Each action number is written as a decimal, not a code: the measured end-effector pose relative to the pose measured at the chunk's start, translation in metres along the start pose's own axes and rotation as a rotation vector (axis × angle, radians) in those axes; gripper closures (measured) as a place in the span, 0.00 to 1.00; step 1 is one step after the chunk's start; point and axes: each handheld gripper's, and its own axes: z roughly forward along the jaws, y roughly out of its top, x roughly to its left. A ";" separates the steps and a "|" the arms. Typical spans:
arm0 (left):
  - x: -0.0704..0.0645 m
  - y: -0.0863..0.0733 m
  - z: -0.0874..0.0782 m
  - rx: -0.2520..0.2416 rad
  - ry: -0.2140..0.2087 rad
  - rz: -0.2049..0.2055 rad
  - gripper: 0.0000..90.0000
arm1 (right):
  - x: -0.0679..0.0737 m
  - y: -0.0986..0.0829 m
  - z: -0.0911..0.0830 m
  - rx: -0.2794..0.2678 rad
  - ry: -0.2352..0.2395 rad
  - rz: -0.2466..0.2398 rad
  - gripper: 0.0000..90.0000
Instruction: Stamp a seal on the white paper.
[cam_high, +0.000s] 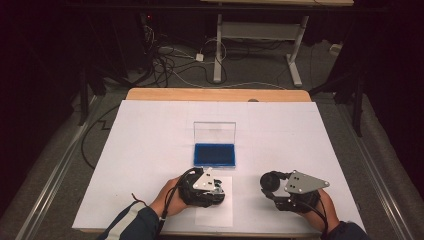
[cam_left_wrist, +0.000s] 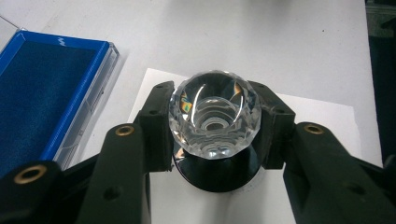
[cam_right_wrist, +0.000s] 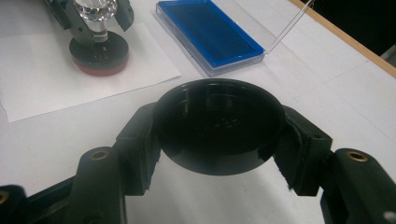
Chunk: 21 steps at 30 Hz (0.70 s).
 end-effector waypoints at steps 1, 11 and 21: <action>0.000 0.000 0.000 0.001 0.002 0.001 0.60 | 0.000 0.000 0.000 -0.001 0.000 0.000 0.43; 0.000 -0.001 0.001 -0.002 0.002 0.002 0.60 | 0.000 0.000 0.000 -0.001 -0.001 0.002 0.43; 0.001 -0.001 0.001 0.000 -0.004 -0.002 0.60 | 0.000 0.000 -0.001 -0.001 -0.003 0.001 0.43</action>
